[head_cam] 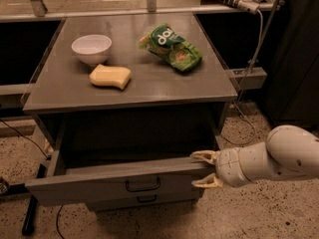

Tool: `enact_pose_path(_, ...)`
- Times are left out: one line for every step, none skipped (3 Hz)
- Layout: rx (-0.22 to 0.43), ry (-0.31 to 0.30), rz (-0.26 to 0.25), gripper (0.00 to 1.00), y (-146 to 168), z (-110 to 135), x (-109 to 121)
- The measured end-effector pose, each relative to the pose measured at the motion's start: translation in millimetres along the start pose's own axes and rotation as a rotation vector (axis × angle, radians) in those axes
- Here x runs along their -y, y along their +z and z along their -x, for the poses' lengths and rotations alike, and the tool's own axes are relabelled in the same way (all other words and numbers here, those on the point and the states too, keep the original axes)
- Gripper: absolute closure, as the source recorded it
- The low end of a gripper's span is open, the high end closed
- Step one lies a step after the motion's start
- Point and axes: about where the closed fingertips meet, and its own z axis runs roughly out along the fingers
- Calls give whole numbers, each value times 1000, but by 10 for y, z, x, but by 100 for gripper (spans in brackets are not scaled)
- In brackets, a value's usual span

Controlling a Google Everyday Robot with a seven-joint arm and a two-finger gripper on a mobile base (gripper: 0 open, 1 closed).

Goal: Open top drawer

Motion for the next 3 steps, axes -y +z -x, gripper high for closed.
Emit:
enact_pose_path(0,0,0,84,-57,50,27)
enact_pose_path(0,0,0,100,-75,65,33)
enact_pose_path(6,0,7,100,-130,38,-181)
